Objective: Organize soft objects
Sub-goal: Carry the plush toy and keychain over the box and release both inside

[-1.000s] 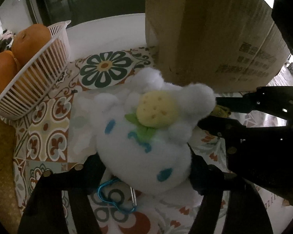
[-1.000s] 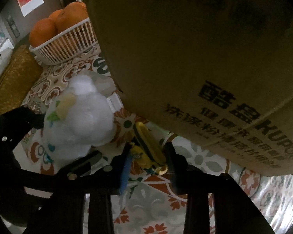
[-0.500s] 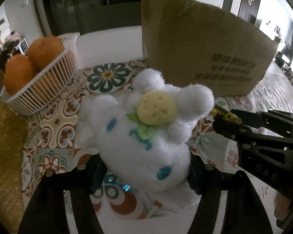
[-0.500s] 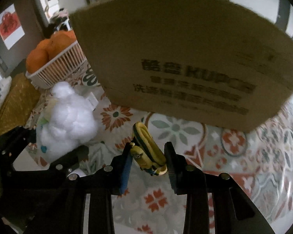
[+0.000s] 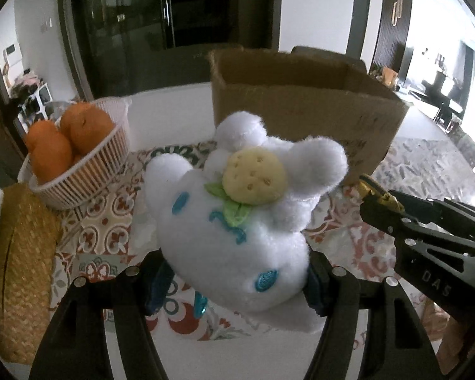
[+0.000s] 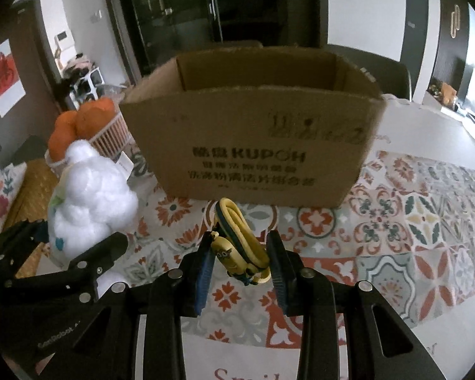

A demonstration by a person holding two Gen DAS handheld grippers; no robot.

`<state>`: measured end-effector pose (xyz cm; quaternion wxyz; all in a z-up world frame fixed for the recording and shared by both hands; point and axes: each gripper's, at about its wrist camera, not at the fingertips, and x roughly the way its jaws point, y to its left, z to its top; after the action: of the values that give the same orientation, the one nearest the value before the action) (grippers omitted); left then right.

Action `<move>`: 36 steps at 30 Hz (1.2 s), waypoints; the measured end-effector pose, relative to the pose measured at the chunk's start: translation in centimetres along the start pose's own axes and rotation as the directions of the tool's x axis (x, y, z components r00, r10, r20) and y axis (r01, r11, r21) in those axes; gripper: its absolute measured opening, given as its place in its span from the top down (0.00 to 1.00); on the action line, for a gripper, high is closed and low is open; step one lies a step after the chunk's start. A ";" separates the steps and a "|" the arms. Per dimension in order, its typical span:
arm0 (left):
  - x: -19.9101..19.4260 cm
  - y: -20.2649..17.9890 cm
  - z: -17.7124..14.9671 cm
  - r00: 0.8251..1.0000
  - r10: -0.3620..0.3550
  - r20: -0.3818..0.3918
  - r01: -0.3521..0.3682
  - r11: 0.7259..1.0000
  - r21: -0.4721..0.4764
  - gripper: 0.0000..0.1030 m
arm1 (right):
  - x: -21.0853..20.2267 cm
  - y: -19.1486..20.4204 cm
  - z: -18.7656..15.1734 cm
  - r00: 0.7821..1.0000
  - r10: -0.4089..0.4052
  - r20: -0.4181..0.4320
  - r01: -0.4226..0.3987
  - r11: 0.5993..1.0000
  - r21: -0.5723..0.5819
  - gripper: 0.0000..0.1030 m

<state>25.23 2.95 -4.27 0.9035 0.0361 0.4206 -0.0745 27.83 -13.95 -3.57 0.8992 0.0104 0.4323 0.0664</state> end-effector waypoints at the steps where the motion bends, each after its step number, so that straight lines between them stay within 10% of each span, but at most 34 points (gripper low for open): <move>1: -0.4 -0.1 0.2 1.000 0.001 0.009 -0.001 1.000 0.004 0.34 | -0.5 -0.1 0.1 1.000 -0.007 0.008 0.007 1.000 0.003 0.67; 22: -5.6 -0.5 7.8 0.984 -0.043 0.171 0.035 0.998 0.050 0.34 | -7.4 0.0 6.1 0.980 -0.060 0.189 0.053 0.998 0.041 0.67; 36: -5.1 -0.4 12.3 0.989 -0.065 0.134 0.053 0.994 0.097 0.34 | -7.9 -0.3 11.0 0.978 -0.061 0.199 0.055 0.998 0.037 0.67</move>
<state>31.23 1.49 7.58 0.9249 0.0605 0.3546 -0.1230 31.54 -14.80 9.41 0.9394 0.0185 0.3409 0.0320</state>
